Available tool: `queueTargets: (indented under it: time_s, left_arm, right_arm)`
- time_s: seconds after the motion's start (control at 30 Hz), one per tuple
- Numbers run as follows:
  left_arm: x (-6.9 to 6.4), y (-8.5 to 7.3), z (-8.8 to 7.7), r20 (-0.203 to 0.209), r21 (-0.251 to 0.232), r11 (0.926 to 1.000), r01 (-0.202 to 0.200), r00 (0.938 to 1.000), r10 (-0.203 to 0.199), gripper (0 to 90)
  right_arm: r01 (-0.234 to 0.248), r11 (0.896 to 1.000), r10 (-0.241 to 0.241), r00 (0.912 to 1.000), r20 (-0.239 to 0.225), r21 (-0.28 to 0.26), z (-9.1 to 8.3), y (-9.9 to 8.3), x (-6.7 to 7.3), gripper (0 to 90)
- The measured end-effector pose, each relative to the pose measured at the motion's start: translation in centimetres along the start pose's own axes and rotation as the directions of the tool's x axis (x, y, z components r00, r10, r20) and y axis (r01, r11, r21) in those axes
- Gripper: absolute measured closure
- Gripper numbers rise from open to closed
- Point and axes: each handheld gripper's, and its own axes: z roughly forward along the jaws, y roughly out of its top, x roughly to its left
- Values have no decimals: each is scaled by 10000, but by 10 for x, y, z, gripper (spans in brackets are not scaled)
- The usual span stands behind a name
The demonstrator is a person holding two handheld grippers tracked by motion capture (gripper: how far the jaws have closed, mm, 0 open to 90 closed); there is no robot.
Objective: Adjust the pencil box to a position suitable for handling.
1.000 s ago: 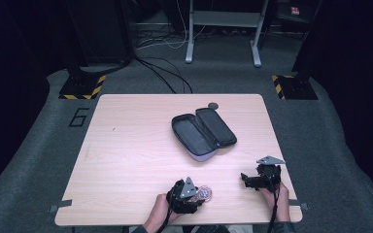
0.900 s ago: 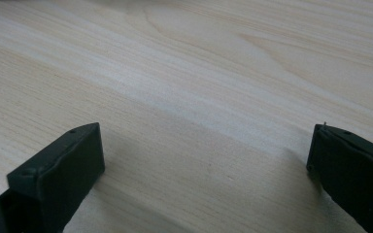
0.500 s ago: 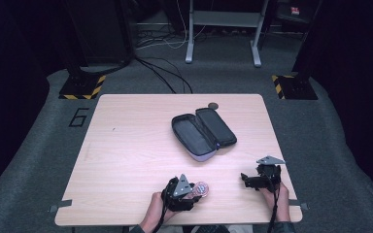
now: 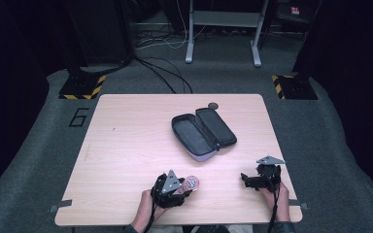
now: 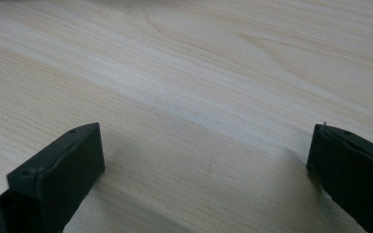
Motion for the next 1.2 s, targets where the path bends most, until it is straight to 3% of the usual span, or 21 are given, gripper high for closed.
queueTargets:
  time_s: [0.27,0.43,0.6,0.67,0.87,0.97,1.07,1.13,1.2]
  left_arm:
    - [17,-8,-16,-635,-180,9995,269,9976,-279,501]
    - [23,-12,-23,-792,-109,9990,426,9959,-434,501]
    - [32,-18,-34,-1181,-221,9974,680,9905,-701,501]
    - [38,-23,-40,-1485,-275,9966,783,9855,-815,501]
    - [51,-34,-50,-1889,-394,9922,1185,9742,-1239,501]
    - [56,-38,-54,-2049,-389,9920,1201,9707,-1255,501]
    - [63,-43,-59,-2314,-427,9896,1374,9622,-1435,501]
    - [73,-48,-63,-2584,-383,9873,1540,9529,-1587,500]
    - [75,-49,-64,-2647,-397,9858,1632,9496,-1679,501]
  right_arm:
    - [-2,10000,2,10000,1,-5,0,0,0,0]
    - [-4,10000,4,10000,0,-3,0,0,0,0]
    - [-13,10000,13,10000,3,-2,0,0,0,0]
    - [-20,10000,20,10000,1,-4,0,0,0,0]
    - [61,10000,-61,10000,-7,23,0,0,-1,0]
    - [53,10000,-53,10000,-3,26,0,0,0,0]
    - [52,10000,-52,10000,-1,24,0,0,0,0]
    - [55,10000,-55,10000,0,27,0,0,0,0]
    - [55,10000,-55,10000,0,29,0,0,0,0]
